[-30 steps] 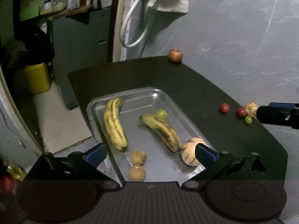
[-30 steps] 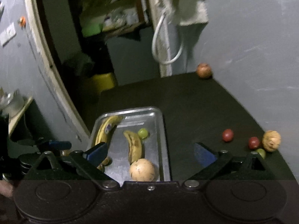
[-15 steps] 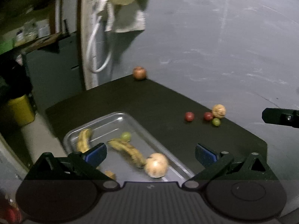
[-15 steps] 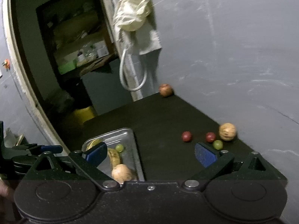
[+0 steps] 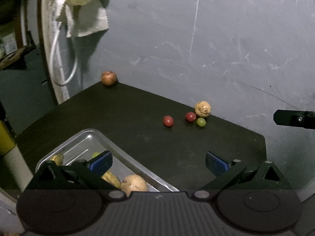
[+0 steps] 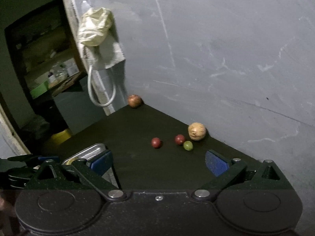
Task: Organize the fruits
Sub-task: 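Move both tools away from the tray toward the remaining tomatoes and pepino melon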
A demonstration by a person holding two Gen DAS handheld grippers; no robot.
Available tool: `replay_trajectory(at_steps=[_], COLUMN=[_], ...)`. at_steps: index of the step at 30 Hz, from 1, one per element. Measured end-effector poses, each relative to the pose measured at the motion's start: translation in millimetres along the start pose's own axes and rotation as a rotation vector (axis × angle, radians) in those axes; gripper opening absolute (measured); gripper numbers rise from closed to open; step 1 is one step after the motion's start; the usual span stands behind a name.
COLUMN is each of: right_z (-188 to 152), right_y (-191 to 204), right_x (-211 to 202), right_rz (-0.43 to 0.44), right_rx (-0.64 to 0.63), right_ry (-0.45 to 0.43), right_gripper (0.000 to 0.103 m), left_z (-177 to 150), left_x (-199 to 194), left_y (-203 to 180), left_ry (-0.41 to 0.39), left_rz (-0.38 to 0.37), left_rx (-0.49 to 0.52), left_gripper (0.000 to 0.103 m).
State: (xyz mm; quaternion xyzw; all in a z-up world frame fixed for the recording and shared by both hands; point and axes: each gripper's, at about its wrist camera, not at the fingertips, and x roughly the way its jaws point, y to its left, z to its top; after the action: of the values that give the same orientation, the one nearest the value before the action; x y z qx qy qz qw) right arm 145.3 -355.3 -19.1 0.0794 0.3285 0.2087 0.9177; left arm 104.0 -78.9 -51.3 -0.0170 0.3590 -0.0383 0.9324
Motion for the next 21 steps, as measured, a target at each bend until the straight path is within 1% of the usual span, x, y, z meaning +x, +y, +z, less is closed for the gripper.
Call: replay_trajectory(at_steps=[6, 13, 16, 21], right_z=[2, 15, 21, 29], right_y=[4, 10, 9, 11], right_x=[29, 74, 95, 119], right_rz=[-0.071, -0.152, -0.186, -0.227], right_rx=[0.034, -0.005, 0.0, -0.003], right_ry=[0.028, 0.078, 0.104, 0.109], right_gripper=[0.101, 0.1, 0.1, 0.099], left_z=[13, 36, 44, 53], left_x=[38, 93, 120, 160], left_y=[12, 26, 29, 30], left_ry=[0.032, 0.055, 0.07, 0.094], left_rz=[-0.063, -0.16, -0.199, -0.258], left_rx=[0.038, 0.054, 0.057, 0.076], left_gripper=[0.102, 0.102, 0.102, 0.102])
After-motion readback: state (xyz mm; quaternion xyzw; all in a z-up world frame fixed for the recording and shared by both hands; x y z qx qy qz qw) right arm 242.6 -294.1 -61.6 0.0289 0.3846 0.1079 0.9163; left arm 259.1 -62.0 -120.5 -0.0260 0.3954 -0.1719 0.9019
